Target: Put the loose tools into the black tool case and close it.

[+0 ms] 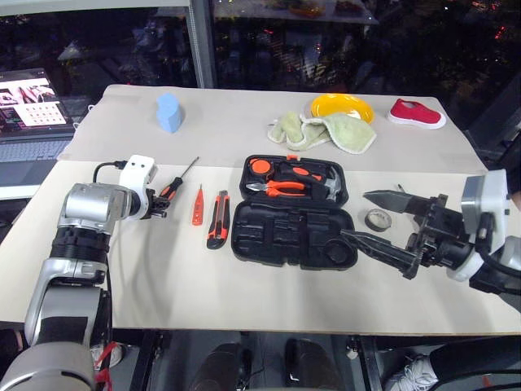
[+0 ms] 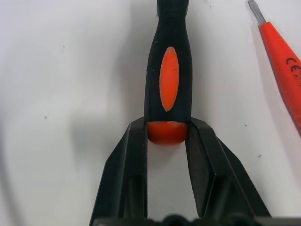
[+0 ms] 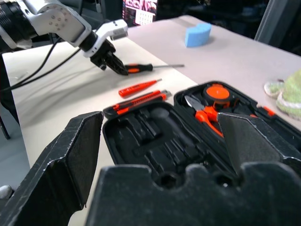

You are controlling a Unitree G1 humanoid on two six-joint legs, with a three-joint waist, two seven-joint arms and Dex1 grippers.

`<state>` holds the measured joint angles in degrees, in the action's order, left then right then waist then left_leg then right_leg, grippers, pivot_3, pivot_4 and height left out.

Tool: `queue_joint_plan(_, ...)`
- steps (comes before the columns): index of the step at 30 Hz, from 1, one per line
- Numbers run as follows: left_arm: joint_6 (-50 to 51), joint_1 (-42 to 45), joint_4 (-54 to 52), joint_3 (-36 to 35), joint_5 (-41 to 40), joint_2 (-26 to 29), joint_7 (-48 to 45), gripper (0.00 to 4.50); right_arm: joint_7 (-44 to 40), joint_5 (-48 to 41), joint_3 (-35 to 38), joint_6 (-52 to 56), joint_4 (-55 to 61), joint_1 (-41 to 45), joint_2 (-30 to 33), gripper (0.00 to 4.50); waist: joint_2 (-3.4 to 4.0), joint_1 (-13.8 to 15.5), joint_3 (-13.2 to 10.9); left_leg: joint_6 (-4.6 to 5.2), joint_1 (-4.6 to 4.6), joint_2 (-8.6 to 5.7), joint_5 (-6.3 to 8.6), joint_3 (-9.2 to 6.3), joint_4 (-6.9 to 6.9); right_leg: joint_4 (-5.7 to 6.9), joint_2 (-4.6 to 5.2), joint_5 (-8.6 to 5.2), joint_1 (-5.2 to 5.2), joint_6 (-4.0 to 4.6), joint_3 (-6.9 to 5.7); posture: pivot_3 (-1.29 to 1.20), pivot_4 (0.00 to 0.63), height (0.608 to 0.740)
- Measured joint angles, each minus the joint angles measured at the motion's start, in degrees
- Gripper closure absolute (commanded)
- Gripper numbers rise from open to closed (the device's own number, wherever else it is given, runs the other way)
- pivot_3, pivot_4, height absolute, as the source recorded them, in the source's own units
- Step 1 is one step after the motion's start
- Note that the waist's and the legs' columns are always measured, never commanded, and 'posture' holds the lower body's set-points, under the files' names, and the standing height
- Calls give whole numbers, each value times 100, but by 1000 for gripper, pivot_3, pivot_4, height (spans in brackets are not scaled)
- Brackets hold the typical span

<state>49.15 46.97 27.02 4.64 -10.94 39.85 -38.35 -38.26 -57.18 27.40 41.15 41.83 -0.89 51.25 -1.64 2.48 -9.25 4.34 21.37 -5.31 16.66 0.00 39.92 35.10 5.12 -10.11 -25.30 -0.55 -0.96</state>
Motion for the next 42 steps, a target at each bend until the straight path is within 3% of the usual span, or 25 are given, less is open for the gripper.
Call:
queue_joint_plan(7, -2292, 527, -859, 802, 160, 338, -2416, 3808, -48, 318, 13, -10, -182, -193, 1, 0, 3, -13, 2, 51, 73, -12, -9, 11, 22, -8, 7, 14, -71, -9, 2, 0, 150, 740)
queue_joint_plan(12, -3237, 887, -441, 1464, 598, -193, -3118, 3808, 17, 405, 74, -10, -183, -240, -2, 0, 3, -21, 2, 77, 96, -11, -24, 12, 31, -7, 4, 15, -87, -8, 0, 0, 150, 740)
queue_joint_plan(22, -4182, 1369, 585, 2163, 1539, -1369, -3237, 3808, 437, 393, 601, 14, 181, -819, -154, 0, 2, -23, 1, 106, 108, -10, -17, 18, 52, -5, 8, 23, -85, -21, 9, 0, 150, 740)
queue_joint_plan(42, -4577, 1338, 1014, 2217, 2138, -1456, -3179, 3808, 711, 238, 701, 25, 262, -844, -219, 0, 3, -18, 2, 123, 120, -9, -9, 21, 97, 2, 6, 32, -84, -36, 10, 0, 150, 740)
